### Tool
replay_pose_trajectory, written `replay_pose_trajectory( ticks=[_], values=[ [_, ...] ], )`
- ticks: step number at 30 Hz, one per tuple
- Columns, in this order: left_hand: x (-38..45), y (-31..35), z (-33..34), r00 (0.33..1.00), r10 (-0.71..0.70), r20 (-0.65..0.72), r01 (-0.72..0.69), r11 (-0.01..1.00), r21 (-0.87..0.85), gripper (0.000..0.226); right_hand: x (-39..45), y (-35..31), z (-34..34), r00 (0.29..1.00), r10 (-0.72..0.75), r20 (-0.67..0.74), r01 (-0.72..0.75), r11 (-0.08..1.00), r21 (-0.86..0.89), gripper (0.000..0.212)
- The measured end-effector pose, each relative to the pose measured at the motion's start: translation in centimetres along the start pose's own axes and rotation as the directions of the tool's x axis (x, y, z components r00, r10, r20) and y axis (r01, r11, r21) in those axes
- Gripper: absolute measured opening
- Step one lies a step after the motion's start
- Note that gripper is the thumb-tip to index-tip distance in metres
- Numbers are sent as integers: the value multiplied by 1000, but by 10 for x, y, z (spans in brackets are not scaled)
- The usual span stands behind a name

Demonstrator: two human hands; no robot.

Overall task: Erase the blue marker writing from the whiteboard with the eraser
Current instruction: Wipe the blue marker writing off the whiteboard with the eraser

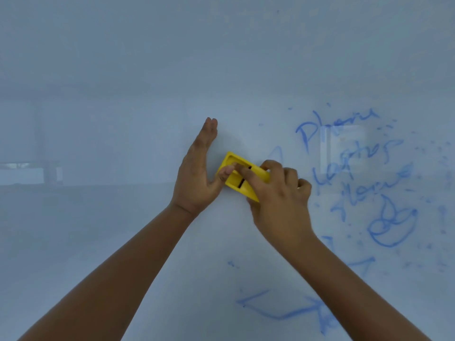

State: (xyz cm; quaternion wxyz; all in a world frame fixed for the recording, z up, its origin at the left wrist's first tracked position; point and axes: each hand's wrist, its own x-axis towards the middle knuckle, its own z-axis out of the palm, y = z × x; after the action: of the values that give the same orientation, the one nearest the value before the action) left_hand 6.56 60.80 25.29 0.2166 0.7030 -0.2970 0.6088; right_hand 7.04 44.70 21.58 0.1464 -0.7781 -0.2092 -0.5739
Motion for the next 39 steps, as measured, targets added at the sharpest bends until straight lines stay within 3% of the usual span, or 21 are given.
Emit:
replay_pose_trajectory(
  ticks=[5, 13, 20, 24, 28, 34, 39],
  values=[
    [0, 2, 0, 996, 88, 32, -91, 993, 79, 79, 32, 9, -5, 993, 117, -33, -119, 991, -59, 72],
    [1, 0, 2, 990, 98, 97, -121, 957, 264, 89, -13, -9, 3, 999, -20, 29, 20, 1000, -12, 61],
    [-3, -4, 7, 976, 169, 139, -215, 862, 459, 49, 6, 47, -7, 978, 201, -52, -205, 975, -82, 76],
    [-4, -9, 11, 956, 239, 169, -292, 775, 560, 56, -13, 33, 1, 985, 168, -31, -170, 982, -80, 77],
    [-4, -12, 14, 950, 281, 132, -305, 757, 579, 64, -46, 44, 3, 990, 141, 24, -139, 987, -76, 80],
    [-4, -7, 14, 958, 224, 178, -285, 708, 646, 58, -12, 62, -3, 952, 306, 8, -304, 949, -87, 80],
    [-6, -5, 13, 958, 175, 226, -284, 654, 701, 50, -40, 26, 5, 977, 212, 28, -211, 977, -36, 79]
  ],
)
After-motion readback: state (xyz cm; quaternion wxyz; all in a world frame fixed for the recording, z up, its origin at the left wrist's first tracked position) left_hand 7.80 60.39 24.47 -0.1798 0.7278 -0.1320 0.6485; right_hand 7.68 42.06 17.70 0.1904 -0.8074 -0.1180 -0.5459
